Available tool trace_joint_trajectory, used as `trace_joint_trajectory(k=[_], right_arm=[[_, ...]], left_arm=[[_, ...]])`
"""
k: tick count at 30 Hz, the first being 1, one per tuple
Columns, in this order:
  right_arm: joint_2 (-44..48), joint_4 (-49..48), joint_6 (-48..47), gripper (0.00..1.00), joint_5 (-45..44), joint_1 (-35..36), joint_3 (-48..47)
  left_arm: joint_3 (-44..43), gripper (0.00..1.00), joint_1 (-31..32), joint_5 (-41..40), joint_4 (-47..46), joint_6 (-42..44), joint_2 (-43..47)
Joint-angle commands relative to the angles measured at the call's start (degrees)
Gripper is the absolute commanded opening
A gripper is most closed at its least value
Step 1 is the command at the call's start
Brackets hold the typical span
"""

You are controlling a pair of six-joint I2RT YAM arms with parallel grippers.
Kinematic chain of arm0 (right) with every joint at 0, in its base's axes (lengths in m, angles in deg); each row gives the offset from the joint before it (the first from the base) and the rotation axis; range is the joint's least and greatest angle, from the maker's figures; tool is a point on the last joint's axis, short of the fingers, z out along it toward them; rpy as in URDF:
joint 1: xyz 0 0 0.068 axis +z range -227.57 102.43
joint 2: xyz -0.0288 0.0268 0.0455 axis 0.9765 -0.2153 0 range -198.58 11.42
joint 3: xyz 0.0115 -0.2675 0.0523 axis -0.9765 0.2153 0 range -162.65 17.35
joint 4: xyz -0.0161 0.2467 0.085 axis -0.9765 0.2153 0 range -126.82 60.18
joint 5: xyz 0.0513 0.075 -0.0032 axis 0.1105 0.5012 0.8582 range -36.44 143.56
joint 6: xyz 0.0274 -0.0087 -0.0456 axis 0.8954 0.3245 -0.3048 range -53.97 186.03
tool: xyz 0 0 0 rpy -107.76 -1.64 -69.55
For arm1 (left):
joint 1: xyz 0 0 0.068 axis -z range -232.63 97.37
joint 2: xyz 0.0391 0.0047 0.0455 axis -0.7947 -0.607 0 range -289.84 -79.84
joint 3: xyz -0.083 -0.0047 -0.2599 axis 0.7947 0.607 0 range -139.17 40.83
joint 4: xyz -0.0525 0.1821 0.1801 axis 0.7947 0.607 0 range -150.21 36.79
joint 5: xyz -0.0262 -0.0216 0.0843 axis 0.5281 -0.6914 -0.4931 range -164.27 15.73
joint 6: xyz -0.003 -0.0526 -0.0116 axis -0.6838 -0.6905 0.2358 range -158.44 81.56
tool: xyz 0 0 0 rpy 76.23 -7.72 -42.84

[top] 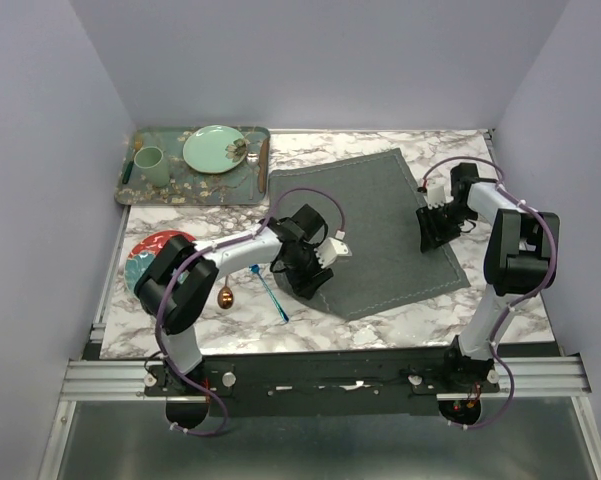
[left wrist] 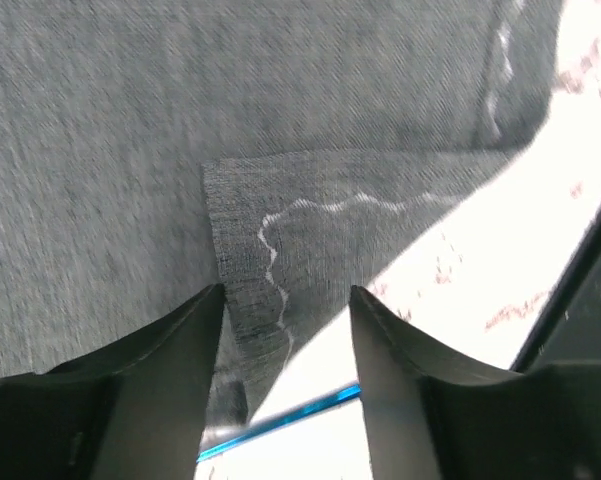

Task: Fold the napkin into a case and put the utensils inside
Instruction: Flatten out the crumpled napkin at the center of the board.

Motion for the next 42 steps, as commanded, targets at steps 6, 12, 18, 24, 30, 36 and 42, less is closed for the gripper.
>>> trace_joint_trajectory(k=[6, 12, 18, 24, 30, 36, 42], right_arm=[[-0.85, 0.49, 1.41, 0.54, -5.17, -0.41, -0.09], [0.2, 2.6, 0.53, 0.54, -4.91, -0.41, -1.94], [1.87, 4.36, 0.26, 0.54, -0.96, -0.33, -7.28], [-2.16, 4.72, 2.72, 0.54, 0.37, 0.37, -15.82], [-6.56, 2.25, 8.34, 0.49, 1.33, 2.48, -21.01], [-10.08, 0.67, 9.84, 0.48, -0.24, 5.56, -22.85], [-14.55, 1.73, 10.02, 0.45, -4.28, 5.65, -25.58]], left_arm=[[7.36, 0.42, 1.36, 5.01, 7.4, 17.37, 14.02], [14.04, 0.38, 5.58, 3.61, 13.37, 30.31, 20.26], [17.75, 0.38, 5.94, 0.79, 13.04, 33.68, 26.68], [7.31, 0.52, -2.32, 2.46, -0.68, 8.94, 18.04], [-4.92, 0.66, -4.97, 9.22, 0.29, -1.92, 2.9], [-8.01, 0.68, -4.62, 11.25, 0.81, -4.66, -3.09], [-4.24, 0.65, -2.16, 16.43, 6.25, 1.48, -2.23]])
